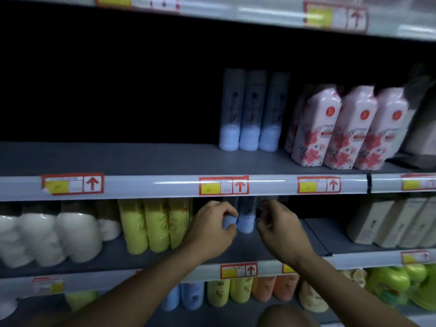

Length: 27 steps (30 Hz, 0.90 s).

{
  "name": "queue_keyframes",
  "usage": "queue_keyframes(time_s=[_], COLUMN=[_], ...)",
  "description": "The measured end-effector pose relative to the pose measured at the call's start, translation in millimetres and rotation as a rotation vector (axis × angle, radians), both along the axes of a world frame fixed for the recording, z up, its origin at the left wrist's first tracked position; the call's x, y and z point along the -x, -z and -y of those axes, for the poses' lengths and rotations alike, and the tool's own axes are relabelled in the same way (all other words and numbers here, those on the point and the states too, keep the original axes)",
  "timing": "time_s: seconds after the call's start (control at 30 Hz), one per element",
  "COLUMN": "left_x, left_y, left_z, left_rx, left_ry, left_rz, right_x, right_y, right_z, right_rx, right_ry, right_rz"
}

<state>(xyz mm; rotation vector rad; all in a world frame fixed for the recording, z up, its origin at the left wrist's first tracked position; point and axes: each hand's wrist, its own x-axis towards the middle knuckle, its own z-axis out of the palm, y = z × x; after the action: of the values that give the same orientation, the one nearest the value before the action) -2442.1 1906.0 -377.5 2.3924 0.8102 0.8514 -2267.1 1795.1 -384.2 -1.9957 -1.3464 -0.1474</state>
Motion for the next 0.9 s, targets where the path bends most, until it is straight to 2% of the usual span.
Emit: queue_keyframes(time_s=[0.23, 0.53, 0.73, 0.9], left_x=[22, 36, 28, 9], left_y=[-56, -114, -128, -141], left_z=[34, 37, 6, -26], left_rx=[-0.003, -0.045, -0.043, -0.050], left_ry=[0.088, 0.019, -0.045, -0.042], left_rz=[0.061, 0.224, 0.239, 0.059], right_x=[47, 54, 42, 31], right_y=[-62, -103, -121, -135], right_z=[28, 18, -6, -34], right_rx=[-0.289, -0.404, -0.337, -0.141], right_ry=[0.001, -0.069, -0.017, 0.028], right_rz=[0.218, 0.125, 0.072, -0.051])
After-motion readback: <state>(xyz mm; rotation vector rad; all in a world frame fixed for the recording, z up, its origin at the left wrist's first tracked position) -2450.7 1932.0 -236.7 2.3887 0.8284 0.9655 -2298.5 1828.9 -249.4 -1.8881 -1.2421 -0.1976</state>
